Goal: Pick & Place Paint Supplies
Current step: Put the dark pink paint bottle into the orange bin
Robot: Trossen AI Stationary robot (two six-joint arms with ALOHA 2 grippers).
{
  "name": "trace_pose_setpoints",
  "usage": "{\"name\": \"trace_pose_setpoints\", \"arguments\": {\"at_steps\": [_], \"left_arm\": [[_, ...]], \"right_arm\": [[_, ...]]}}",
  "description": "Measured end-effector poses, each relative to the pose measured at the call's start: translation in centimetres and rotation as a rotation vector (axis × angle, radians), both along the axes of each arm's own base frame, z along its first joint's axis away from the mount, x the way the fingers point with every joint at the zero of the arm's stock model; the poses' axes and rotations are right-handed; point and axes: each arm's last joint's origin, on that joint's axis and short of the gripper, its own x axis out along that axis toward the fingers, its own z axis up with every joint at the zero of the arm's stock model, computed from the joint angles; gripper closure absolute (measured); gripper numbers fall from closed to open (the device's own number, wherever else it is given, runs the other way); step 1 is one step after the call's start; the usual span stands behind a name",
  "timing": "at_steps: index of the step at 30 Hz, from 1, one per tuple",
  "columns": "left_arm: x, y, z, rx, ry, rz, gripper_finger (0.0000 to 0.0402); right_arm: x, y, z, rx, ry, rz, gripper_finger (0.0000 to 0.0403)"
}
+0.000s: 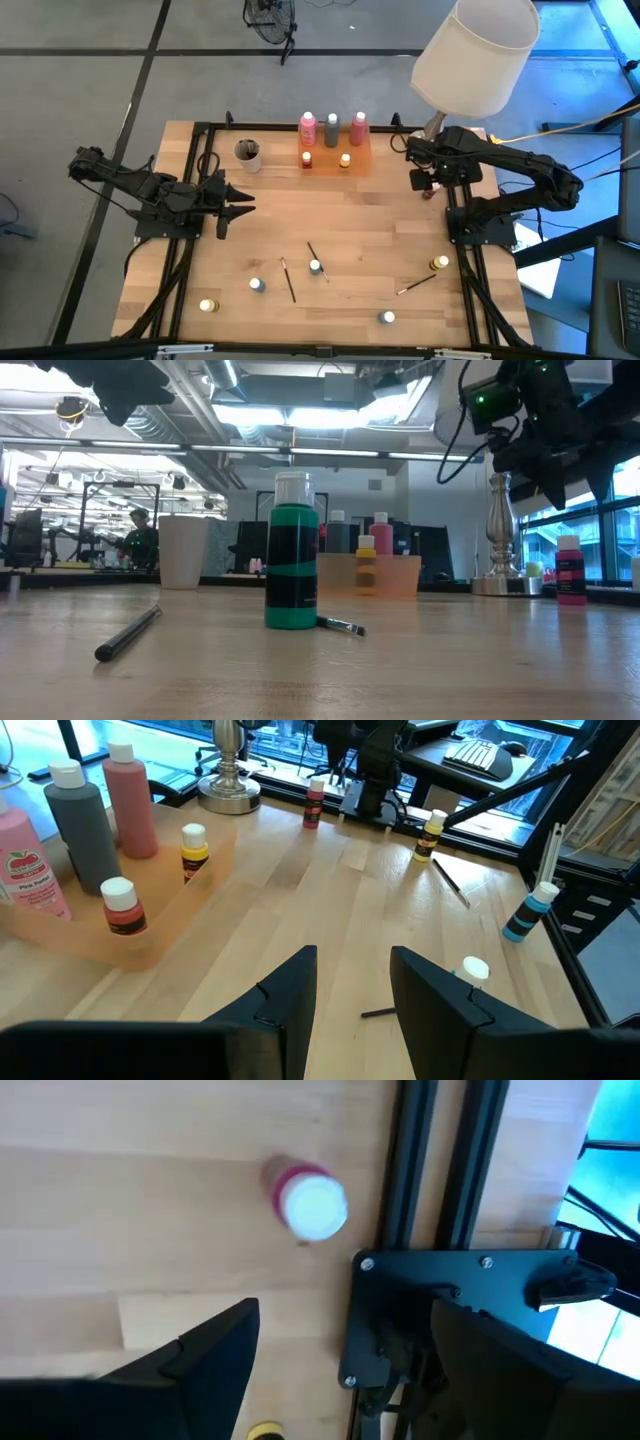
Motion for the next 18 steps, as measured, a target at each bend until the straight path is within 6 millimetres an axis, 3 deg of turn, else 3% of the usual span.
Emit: {"name": "trace_pose_setpoints", "arguments": {"at_steps": [11, 18], "left_arm": [[0.0, 0.0, 0.0, 0.0, 0.0, 0.0, 0.0276], [0.0, 0.0, 0.0, 0.0, 0.001, 0.0, 0.0276]], "right_arm": [[0.0, -1.4, -0.2, -0.023, -0.067, -0.037, 0.0102], [-0.5, -1.3, -2.2, 0.01, -0.032, -0.051, 0.0102]]}}
